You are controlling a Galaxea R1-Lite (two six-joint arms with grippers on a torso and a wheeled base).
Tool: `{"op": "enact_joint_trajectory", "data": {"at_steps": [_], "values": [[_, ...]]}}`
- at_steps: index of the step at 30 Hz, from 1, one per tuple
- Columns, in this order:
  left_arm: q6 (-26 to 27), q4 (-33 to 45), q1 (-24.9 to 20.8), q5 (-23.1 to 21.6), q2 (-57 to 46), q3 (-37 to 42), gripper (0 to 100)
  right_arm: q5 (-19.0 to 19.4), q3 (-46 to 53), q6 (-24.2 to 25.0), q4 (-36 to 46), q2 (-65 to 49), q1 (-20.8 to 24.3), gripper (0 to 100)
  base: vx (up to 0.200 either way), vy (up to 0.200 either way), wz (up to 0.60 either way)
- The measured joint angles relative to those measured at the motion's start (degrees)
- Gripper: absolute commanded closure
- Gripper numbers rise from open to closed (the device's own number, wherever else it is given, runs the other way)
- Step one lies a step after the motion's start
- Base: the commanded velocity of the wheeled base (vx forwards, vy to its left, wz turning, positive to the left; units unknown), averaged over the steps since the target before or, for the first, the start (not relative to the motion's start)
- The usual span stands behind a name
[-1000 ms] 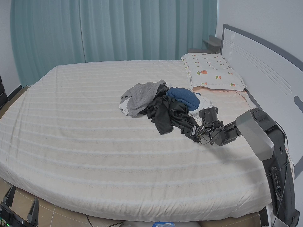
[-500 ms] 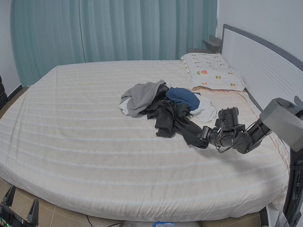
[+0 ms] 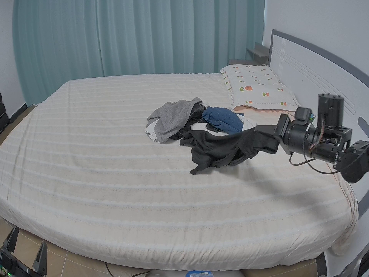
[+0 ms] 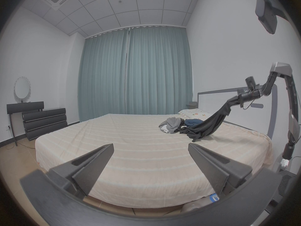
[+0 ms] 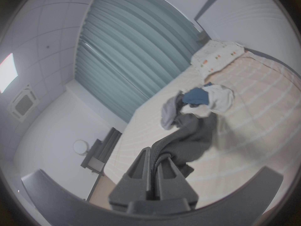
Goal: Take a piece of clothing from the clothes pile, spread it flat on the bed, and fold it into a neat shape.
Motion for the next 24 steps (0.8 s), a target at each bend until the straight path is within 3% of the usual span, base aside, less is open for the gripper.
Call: {"op": "enact_joint_trajectory", "data": {"at_steps": [5,14,18,24], "values": [[0.0,0.0,0.0,-0.5,0.0,0.0,0,0.0,0.0,0.1,0.0,-6.6,3.9,100,0.000,0.000,0.00],[-0.2,-0.4,-0.1,-1.3,0.0,0.0,0,0.3,-1.2,0.0,-0.1,-11.7,5.0,100,0.000,0.000,0.00],[-3.5,-2.0,-0.3,-1.9,1.3,-2.0,0,0.4,-1.3,0.0,-0.1,-12.6,5.1,100,0.000,0.000,0.00],[-7.6,-3.8,-1.0,-8.4,10.1,-10.4,0,0.4,-1.4,0.0,-0.2,-13.0,5.4,100,0.000,0.000,0.00]]}}
